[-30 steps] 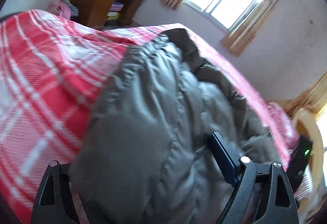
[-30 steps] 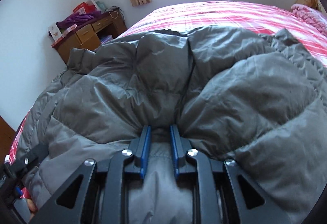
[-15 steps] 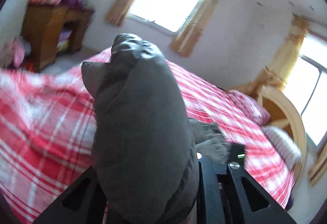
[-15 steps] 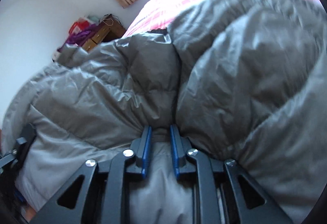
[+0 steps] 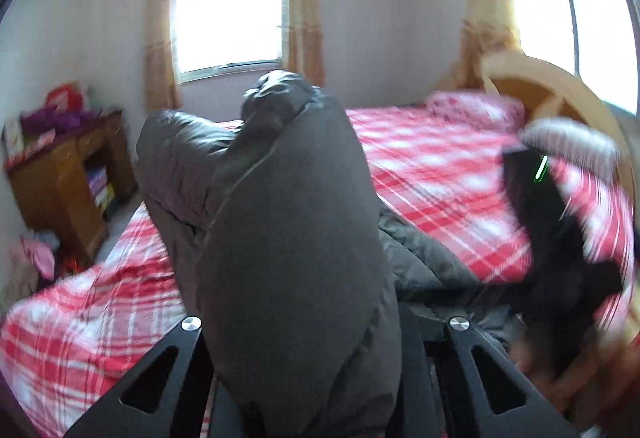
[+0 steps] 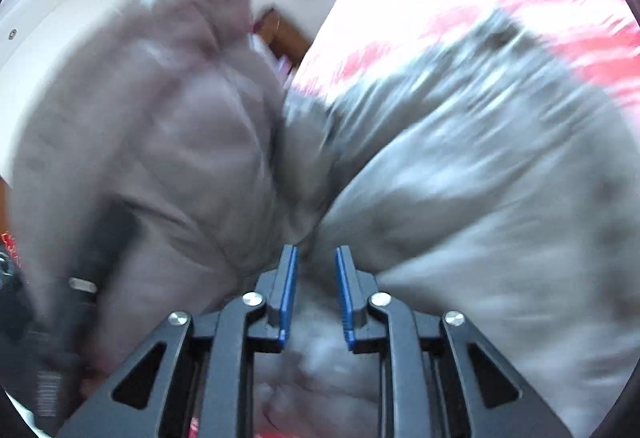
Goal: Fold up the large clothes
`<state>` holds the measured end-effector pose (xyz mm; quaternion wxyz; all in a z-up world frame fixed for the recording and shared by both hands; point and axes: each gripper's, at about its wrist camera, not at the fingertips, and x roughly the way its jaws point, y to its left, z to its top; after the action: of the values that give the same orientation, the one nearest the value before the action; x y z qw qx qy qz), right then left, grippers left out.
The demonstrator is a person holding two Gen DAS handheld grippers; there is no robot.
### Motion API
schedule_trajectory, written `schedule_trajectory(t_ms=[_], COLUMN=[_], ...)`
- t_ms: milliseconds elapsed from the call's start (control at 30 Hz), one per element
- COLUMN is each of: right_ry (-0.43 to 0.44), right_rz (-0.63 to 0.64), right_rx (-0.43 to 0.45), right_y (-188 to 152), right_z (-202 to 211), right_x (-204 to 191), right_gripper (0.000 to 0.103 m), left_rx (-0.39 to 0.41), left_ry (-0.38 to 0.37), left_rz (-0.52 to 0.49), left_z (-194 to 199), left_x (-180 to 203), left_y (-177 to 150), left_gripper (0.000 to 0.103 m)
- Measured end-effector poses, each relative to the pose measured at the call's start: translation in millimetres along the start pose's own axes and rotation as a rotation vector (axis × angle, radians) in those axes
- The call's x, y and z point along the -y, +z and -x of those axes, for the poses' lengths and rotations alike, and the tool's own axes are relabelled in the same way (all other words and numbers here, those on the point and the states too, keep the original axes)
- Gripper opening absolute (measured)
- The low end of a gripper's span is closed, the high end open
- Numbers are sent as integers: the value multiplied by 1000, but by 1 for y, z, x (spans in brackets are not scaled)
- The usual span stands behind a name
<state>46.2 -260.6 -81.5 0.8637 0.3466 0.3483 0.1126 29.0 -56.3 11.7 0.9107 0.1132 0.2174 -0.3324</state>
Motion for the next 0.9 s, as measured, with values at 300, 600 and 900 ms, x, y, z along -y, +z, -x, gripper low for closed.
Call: schedule_trajectory(t_ms=[300,600,900], right_ry=[-233,-126,-309], right_rz=[-108,-118,241], right_rx=[170,97,-121], right_y=[11,26,52], right_z=[123,119,30], right_x=[92,97,30], right_gripper=[65,91,53], left_rx=[-148,-121,-64], left_ry=[-2,71,88], left_rz=[-329,-518,-548], left_z=[-59,-69,-33], left_x=[95,131,119], left_y=[-40,-85,-96], left_gripper=[16,19,30])
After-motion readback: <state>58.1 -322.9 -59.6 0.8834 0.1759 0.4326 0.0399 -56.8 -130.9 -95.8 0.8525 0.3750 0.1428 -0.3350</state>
